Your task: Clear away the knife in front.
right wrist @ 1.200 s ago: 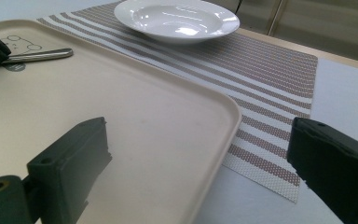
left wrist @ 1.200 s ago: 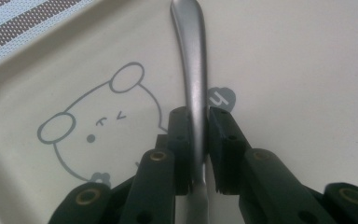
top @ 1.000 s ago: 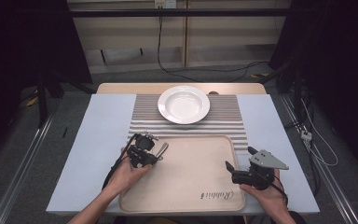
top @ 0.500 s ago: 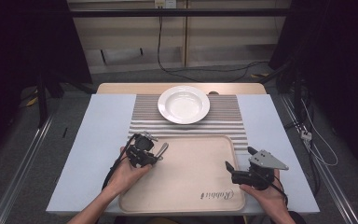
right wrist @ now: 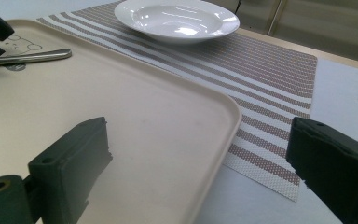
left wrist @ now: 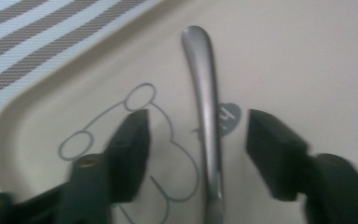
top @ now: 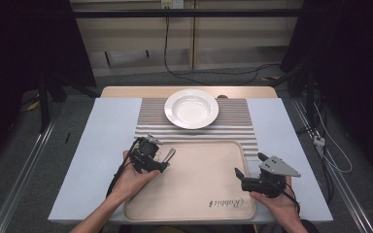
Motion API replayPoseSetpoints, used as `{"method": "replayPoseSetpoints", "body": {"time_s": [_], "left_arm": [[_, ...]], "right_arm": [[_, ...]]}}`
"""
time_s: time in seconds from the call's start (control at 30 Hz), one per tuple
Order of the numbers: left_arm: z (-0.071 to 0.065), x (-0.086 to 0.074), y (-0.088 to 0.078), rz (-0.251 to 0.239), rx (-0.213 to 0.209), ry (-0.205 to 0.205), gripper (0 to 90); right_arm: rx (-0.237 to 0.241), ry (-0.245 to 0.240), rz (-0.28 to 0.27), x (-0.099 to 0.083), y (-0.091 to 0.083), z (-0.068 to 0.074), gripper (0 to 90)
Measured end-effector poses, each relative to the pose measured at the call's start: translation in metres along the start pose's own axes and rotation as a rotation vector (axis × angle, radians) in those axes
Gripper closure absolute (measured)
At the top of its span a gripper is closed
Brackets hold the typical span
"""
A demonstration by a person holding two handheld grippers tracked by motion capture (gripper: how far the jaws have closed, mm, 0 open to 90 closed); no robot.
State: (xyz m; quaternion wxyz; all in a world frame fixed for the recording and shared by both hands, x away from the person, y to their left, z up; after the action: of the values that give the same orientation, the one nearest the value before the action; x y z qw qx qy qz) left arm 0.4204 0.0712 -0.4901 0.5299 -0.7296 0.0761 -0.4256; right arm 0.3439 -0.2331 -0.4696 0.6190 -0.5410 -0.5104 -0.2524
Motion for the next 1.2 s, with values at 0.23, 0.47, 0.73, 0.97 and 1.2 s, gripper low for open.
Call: {"method": "replayPoseSetpoints", "body": {"time_s": [0.23,0.47,0.73,0.97,1.2], "left_arm": [[0.004,0.004,-0.005,-0.040,-0.032,-0.009,8.9],[-0.011,0.012,-0.012,-0.117,-0.105,0.052,13.6],[-0.029,0.015,-0.009,-0.124,-0.171,0.120,36.6],[-0.040,0.015,0.000,-0.113,-0.217,0.154,73.2],[-0.038,0.015,0.013,-0.072,-0.164,0.187,90.0]], "right_arm": [[0.001,0.002,-0.001,0.000,0.000,-0.001,6.4],[0.002,0.009,-0.003,-0.001,-0.003,-0.002,6.4],[0.003,0.013,0.003,-0.001,-0.001,-0.002,6.2],[0.007,0.015,0.002,-0.001,-0.002,-0.002,6.2],[0.010,0.011,-0.004,-0.001,-0.004,-0.002,6.3]]}}
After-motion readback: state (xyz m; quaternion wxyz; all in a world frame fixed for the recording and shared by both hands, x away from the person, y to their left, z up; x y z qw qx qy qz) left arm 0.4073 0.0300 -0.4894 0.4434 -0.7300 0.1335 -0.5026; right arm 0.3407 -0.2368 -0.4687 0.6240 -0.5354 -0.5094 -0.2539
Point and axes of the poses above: each handheld gripper's, and its own axes: y roughly forward along the jaws, x roughly out of its top, z roughly to its left, the point moved 8 cm from there along y, roughly forward along the jaws, and after that the axes turned 4 degrees about -x, right-handed, at the moved point
